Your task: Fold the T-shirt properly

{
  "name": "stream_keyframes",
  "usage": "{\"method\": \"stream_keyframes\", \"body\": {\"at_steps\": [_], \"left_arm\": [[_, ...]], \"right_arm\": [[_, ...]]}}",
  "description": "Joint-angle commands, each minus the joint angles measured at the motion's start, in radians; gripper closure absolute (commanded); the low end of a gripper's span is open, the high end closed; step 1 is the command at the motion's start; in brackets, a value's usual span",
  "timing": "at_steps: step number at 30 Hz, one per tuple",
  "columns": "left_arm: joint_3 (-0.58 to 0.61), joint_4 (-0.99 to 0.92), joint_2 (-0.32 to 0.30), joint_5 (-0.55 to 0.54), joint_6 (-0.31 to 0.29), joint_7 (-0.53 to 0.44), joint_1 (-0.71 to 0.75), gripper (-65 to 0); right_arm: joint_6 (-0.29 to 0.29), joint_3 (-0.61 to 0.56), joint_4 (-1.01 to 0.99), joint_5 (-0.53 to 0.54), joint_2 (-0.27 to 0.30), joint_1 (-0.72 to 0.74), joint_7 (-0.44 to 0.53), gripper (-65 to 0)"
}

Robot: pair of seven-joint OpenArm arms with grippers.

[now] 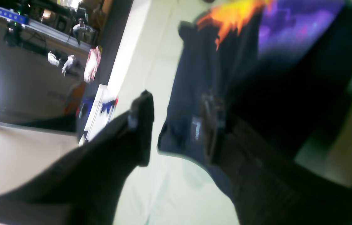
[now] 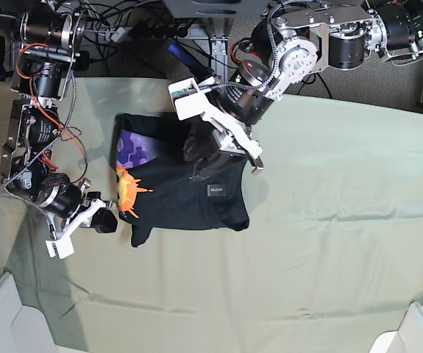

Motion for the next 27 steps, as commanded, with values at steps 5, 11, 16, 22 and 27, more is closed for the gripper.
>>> {"method": "stream_keyframes", "body": {"at_steps": [5,11,16,22,27], "left_arm": [[-0.003,0.007,-0.006,-0.011,0.008,-0.008,0.018,0.0],[-0.003,-0.018,-0.022,-0.111,-0.085,-0.062,0.018,0.0],[-0.022,-0.146,-0.004,-0.137,-0.216,-0.146,0.014,0.0],[-0.023,-0.323,0.060,-0.147,-0.304,-0.169,-0.010,0.0],[-0.023,-0.386,0.090,-0.155,-0.327,-0.183,-0.019,0.0]], "right_arm": [[0.080,0.005,-0.022,-0.013,0.014,0.114,0.032,0.0],[0.080,0.005,-0.152,-0.063,0.014,0.182,0.090,0.0],[0.081,0.005,-0.250,-0.076,0.013,0.202,0.121,0.0],[0.080,-0.020,-0.323,-0.107,0.013,0.211,0.132,0.0],[0.080,-0.109,-0.324,-0.107,0.008,0.209,0.131,0.0]]}}
